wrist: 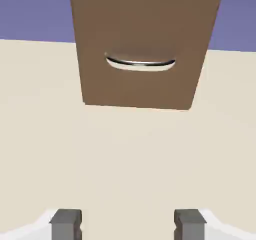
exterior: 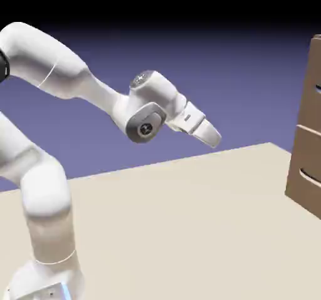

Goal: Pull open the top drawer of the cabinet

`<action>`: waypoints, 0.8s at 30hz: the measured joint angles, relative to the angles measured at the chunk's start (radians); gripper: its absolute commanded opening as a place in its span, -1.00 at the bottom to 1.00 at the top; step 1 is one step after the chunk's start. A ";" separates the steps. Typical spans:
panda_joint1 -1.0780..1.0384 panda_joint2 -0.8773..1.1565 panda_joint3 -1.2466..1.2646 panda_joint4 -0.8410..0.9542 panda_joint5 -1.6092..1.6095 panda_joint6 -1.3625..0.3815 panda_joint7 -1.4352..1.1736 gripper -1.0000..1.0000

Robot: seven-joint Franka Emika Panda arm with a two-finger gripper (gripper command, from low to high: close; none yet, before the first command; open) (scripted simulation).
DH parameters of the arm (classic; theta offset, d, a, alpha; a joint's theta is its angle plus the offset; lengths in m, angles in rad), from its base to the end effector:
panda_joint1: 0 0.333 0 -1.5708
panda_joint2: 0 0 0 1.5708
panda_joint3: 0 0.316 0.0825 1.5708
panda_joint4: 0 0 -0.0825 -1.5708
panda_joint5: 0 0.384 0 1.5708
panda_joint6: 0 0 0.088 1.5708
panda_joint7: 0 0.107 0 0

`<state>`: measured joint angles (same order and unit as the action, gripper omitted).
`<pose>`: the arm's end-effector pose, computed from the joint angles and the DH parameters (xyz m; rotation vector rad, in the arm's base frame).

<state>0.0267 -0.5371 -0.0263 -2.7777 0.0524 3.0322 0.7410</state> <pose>0.3994 -0.0040 0.4602 -2.4349 1.0183 -1.0066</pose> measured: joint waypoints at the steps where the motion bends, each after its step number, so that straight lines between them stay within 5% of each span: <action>1: 0.012 0.027 -0.022 0.027 0.043 -0.004 0.000 0.00; 24: 0.293 0.654 -0.523 0.644 1.044 -0.096 -0.001 0.00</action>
<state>0.3195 0.1168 -0.5488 -2.1340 1.0962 2.9360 0.7397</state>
